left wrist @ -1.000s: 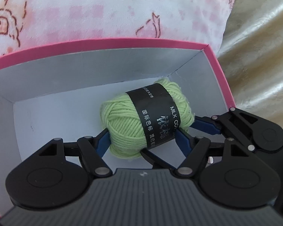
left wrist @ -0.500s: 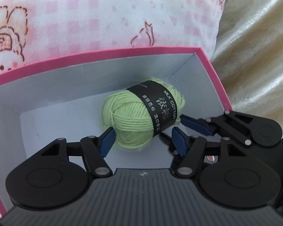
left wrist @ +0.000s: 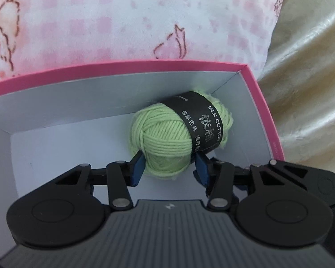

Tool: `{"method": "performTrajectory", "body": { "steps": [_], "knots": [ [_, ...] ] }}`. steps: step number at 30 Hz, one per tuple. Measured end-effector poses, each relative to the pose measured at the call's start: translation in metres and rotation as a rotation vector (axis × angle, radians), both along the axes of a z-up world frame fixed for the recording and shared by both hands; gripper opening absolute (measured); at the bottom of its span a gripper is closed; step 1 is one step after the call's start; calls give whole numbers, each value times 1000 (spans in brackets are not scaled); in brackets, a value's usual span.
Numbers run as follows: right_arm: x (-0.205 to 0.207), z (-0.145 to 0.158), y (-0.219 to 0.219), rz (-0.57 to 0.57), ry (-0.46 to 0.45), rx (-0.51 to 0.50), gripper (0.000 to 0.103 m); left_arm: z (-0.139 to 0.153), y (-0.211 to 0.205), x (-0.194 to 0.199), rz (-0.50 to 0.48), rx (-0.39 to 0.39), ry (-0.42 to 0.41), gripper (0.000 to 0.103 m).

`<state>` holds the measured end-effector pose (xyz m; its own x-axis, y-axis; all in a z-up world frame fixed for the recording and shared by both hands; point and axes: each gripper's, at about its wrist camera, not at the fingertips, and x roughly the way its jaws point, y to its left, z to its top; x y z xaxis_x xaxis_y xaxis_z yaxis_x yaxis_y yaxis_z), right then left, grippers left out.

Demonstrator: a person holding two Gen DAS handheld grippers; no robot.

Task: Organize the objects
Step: 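Open the left tool to release the yarn ball inside the pink box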

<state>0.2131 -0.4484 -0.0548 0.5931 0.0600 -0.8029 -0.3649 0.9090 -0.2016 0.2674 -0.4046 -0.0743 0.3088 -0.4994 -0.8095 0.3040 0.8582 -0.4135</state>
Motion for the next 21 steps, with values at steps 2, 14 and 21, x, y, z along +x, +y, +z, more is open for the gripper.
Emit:
{"method": "performTrajectory", "body": {
  "steps": [2, 14, 21],
  "knots": [
    [-2, 1, 1, 24, 14, 32, 15, 2, 2, -1, 7, 28, -1, 48],
    [8, 1, 2, -17, 32, 54, 17, -7, 4, 2, 23, -8, 23, 45],
    [-15, 9, -7, -32, 20, 145, 18, 8, 12, -18, 2, 43, -9, 48]
  ]
}}
